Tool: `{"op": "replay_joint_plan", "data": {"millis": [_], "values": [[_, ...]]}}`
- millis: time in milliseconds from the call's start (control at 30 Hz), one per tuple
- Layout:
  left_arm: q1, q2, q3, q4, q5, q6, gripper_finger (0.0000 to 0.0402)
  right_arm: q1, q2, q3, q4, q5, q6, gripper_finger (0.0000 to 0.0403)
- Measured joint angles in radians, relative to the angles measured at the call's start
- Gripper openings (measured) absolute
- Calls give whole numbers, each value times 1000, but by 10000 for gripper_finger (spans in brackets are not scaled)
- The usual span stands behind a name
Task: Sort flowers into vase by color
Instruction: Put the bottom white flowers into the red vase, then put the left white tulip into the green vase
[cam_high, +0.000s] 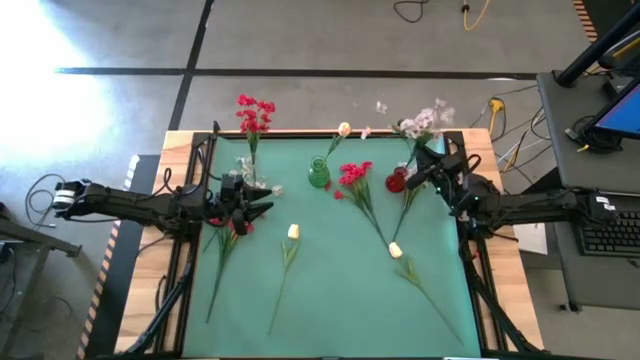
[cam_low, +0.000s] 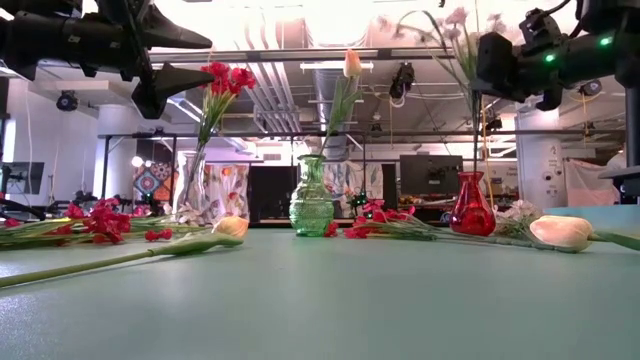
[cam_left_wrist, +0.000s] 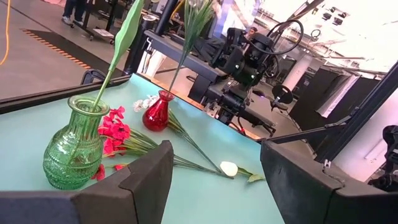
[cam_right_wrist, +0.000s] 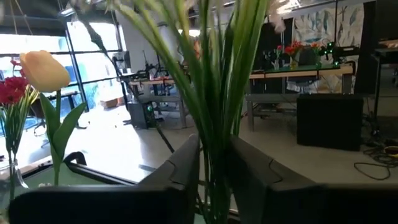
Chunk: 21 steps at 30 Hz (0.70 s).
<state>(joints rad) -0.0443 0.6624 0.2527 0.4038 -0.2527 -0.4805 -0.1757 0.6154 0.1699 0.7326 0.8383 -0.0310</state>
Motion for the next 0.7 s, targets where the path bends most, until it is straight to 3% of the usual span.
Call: {"op": "replay_joint_plan", "data": {"millis": [400,700], "values": [[0,0,0,-2,0,-13,231,1,7,0,-89,-1,66,160],[-44,52,0,64,0,-61,231,1,-19,92,-388,-9,170,222]]}}
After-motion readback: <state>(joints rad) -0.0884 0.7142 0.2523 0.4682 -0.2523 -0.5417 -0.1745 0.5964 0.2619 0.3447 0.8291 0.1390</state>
